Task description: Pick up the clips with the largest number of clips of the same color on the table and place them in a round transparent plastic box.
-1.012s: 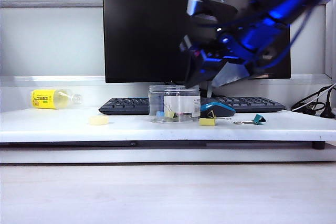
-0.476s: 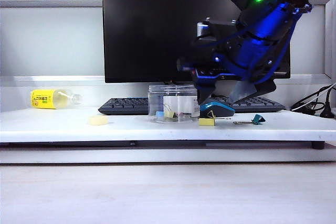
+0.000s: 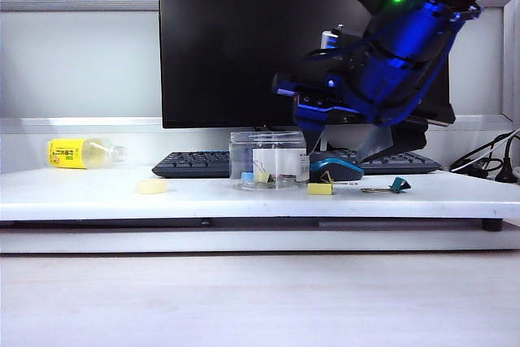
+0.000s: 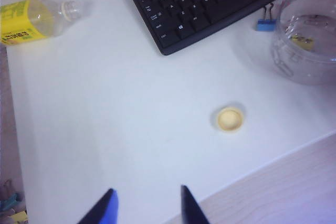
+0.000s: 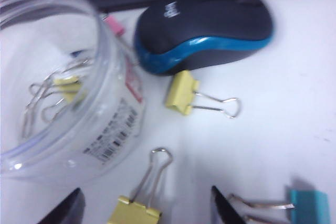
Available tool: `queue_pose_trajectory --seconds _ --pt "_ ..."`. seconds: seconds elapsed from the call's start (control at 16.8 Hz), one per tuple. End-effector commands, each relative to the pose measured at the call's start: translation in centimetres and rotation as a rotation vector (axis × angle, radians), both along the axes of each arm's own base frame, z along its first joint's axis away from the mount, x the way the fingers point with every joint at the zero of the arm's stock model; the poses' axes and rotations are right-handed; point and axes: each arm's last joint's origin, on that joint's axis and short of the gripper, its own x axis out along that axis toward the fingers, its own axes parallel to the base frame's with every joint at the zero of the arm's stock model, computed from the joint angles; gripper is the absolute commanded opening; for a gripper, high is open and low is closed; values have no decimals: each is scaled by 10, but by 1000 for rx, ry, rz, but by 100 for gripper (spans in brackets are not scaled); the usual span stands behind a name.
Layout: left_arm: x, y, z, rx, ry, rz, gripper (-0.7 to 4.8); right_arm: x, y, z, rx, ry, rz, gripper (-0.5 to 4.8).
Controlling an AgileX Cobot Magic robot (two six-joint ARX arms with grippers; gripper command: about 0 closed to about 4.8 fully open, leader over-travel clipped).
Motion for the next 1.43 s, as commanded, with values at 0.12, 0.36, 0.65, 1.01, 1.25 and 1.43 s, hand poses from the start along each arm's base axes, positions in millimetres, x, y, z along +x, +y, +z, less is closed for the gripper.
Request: queue_pose_trajectory --seconds 0.12,0.36,0.65,1.01,1.25,1.43 --pt "-1 0 3 -13 -15 -6 166 -12 16 3 -42 -68 -48 306" --pt "-1 0 2 -21 -4 -20 166 -15 22 -2 -68 -89 -103 307" --pt "-6 2 4 -30 4 -35 166 -8 29 -7 -90 -77 -127 307" --pt "-16 8 10 -44 -26 -40 166 -1 35 -13 -122 -43 -142 307" --pt "-20 10 9 -37 -24 -44 166 -2 34 -23 -148 2 -153 308" --pt "-20 10 9 -35 -18 -45 166 -2 34 -23 -151 2 -154 307"
